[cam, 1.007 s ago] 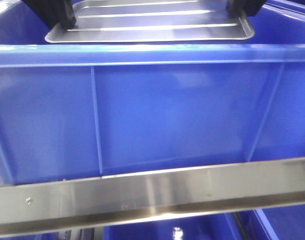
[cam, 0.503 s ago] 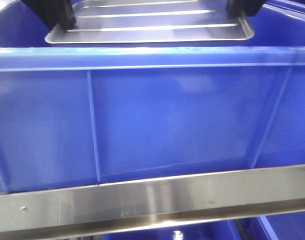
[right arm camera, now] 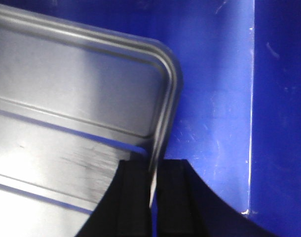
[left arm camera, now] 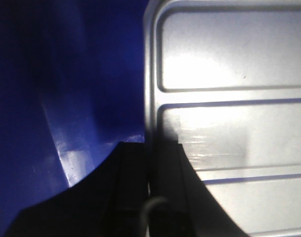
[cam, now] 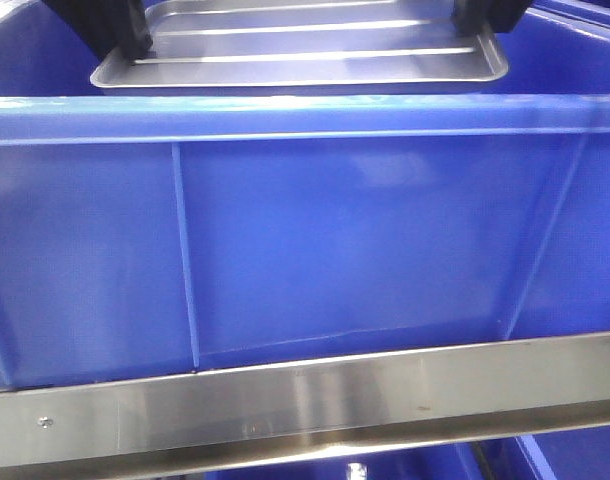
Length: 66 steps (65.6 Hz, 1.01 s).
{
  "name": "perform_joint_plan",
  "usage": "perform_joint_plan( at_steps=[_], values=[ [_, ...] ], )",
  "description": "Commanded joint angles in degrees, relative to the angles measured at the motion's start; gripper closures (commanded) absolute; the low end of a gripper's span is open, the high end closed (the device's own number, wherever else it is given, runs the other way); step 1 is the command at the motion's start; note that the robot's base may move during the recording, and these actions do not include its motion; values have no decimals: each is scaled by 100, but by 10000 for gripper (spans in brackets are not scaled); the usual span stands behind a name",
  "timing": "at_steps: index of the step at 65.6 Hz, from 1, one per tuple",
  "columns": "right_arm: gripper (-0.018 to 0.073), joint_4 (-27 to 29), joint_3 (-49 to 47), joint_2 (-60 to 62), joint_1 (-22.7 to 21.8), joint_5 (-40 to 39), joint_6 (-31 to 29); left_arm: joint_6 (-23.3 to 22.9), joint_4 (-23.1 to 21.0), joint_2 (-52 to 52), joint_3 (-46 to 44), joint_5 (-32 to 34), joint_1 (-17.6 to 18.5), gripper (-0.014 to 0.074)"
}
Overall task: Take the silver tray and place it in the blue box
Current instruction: 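Lower the held tray with both grippers into the blue bin, then open both grippers to release the tray inside the bin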
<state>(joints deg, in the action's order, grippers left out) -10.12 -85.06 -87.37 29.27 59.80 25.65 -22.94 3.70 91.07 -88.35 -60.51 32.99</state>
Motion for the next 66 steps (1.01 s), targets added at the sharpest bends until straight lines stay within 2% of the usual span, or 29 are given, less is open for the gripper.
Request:
perform_joint_plan(
  at_steps=[1,13,21,30,46,66],
  values=[
    [501,-27,-168,241,10,-474,-142,103,-30,-220,-151,315,61,701],
    [501,-104,-174,271,-2,-237,-165,160,-249,-220,-373,639,97,701],
    [501,-145,-174,297,-173,-122,-215,164,-260,-175,-624,913,214,701],
    [501,-140,-223,297,-466,-145,-353,319,-258,165,-1011,775,322,700],
    [501,-134,-223,137,-857,-558,-667,319,-258,1231,-1611,572,361,700],
    [501,-128,-223,-727,-919,-900,-686,319,-56,1889,-1656,559,361,700]
  ],
)
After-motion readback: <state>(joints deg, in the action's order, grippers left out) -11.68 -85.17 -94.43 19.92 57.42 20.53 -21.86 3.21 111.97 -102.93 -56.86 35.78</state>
